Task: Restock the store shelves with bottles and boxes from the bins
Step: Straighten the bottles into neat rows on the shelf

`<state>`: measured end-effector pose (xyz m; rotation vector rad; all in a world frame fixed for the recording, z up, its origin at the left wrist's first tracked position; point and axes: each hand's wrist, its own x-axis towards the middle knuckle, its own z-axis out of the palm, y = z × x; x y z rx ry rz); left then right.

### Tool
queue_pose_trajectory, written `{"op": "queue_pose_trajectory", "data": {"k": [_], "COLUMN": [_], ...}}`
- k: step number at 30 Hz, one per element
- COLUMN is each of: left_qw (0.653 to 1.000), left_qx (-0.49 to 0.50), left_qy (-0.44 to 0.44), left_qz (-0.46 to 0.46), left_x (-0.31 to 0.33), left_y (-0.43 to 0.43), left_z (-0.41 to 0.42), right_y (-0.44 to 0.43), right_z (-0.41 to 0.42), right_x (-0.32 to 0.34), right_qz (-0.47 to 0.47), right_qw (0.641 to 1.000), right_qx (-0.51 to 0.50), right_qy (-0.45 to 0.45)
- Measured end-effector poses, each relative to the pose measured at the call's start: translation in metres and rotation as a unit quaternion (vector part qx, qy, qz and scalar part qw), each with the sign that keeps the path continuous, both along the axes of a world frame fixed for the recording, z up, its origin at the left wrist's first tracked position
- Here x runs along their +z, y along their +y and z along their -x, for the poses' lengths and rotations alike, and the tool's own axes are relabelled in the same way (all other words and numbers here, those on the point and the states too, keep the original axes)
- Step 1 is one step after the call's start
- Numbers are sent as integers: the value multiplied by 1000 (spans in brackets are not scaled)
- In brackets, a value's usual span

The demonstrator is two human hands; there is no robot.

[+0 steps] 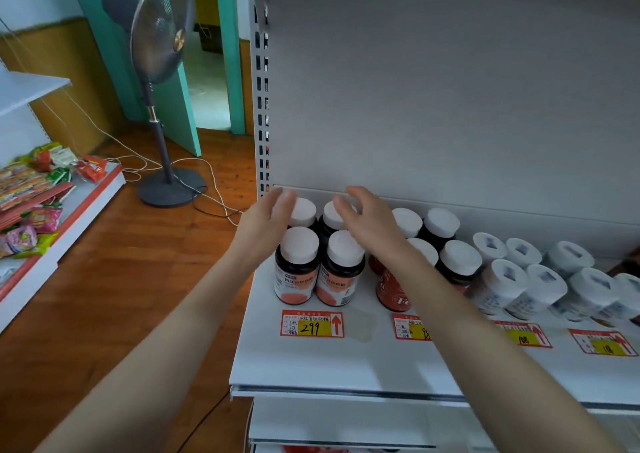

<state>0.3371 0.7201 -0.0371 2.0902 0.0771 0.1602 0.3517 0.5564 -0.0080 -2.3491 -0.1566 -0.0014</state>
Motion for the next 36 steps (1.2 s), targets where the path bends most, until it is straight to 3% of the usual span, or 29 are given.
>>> {"op": "queue_pose_trajectory", "data": {"k": [3,8,36], "left_qw": [990,980,982], "left_qx": [16,-44,-32], "left_qy": [16,35,17], "left_qz": [138,193,184], "left_x": [-15,-23,-23], "left_y": [-4,-12,-18], "left_z": [23,32,35], "right_y": [0,5,4], "right_z": [18,26,25], "right_x": [-15,-29,-31], "right_qz": [-141,-209,-145], "right_qw": [989,976,987], "right_qx": [-43,-32,-31], "right_qy": [10,49,65]}}
